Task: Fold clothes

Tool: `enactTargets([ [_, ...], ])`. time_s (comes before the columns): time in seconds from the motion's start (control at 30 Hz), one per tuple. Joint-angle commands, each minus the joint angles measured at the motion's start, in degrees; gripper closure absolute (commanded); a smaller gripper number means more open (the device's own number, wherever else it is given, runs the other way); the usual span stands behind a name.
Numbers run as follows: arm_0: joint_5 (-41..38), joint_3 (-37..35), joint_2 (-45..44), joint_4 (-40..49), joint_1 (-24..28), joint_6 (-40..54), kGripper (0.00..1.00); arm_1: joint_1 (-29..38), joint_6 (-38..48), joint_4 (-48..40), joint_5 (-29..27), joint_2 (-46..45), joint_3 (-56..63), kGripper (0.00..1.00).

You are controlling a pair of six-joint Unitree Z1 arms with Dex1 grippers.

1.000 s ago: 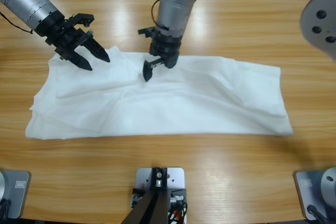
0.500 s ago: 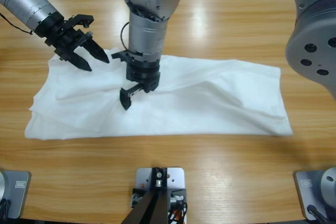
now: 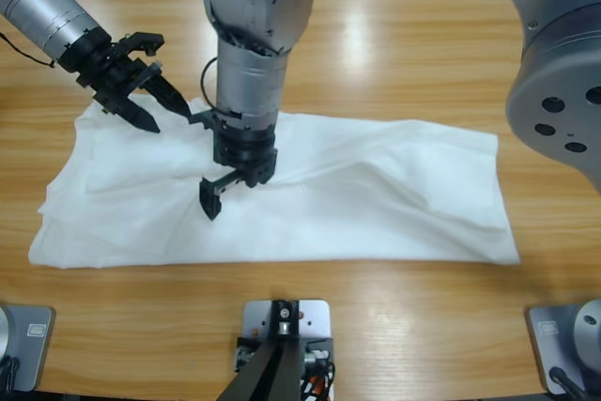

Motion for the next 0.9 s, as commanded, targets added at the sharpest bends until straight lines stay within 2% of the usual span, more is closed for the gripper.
enactTargets([
  [0.03,0.5,1.5,2.0,-0.7,1.5,0.4,0.013,1.4,4.0,1.9,-1.3,0.5,4.9,0.009],
  [0.1,0.5,1.6,2.0,-0.7,1.6,0.4,0.013,1.4,4.3,1.8,-1.9,0.5,6.4,0.009],
  [0.2,0.5,1.9,1.7,-0.7,1.6,0.4,0.013,0.6,6.3,1.8,-8.4,-2.9,7.7,0.004],
  [0.3,0.5,1.8,1.8,-0.7,1.6,0.4,0.013,-0.7,6.6,1.8,-9.2,-4.3,8.8,0.004],
  [0.4,0.5,2.0,1.7,-0.7,1.6,0.4,0.013,-1.7,7.5,1.6,-12.3,-6.7,10.8,0.004],
  [0.6,0.5,2.0,1.9,-0.7,1.9,0.5,0.013,-9.4,8.0,1.2,-14.9,-14.6,17.6,0.004],
  [0.8,0.5,2.8,1.6,-0.6,2.0,0.5,0.013,-16.6,8.5,-13.2,-14.0,-23.5,40.3,0.004],
  [0.9,0.4,2.8,0.9,-0.4,1.9,0.5,0.013,-17.2,9.5,-20.3,-12.5,-26.0,49.6,0.004],
])
